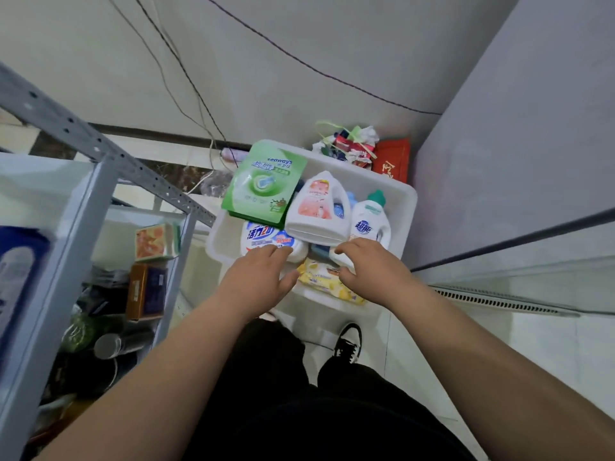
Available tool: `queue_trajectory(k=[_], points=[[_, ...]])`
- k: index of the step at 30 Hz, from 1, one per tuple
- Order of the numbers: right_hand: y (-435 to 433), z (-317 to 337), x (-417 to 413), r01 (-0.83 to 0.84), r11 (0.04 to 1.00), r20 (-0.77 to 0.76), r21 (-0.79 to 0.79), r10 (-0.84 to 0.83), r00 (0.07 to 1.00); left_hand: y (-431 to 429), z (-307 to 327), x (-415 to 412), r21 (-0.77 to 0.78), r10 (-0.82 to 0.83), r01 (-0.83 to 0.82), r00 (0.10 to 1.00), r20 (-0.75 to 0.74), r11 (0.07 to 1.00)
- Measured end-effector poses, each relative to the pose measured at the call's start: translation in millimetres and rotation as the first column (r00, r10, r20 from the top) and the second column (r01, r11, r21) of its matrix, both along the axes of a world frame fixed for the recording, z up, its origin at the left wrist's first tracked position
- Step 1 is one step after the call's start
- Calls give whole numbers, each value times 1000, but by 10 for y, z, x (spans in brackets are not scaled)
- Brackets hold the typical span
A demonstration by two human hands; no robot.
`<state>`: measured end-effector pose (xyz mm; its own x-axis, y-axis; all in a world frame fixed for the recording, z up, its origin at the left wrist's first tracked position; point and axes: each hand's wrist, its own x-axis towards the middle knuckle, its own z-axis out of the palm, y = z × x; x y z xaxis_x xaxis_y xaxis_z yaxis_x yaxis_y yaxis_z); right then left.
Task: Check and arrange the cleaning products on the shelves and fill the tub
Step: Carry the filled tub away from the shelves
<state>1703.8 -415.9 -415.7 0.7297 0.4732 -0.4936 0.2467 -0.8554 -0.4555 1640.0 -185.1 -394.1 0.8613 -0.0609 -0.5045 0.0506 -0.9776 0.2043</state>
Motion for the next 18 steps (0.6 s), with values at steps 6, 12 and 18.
queue_trajectory(k=[6, 12, 18], points=[[18, -393, 316, 212, 977, -114, -41, -215, 970, 480, -439, 587, -132, 192, -202, 978, -85, 970], [-95, -754, 526, 673, 719, -209, -173, -695, 688, 1217, -994, 1321, -222, 503, -499, 863, -45, 838], [-263, -1174, 594, 884, 422, -196, -203, -902, 385, 1649, -1505, 1838, -215, 703, -756, 654, -279, 618]])
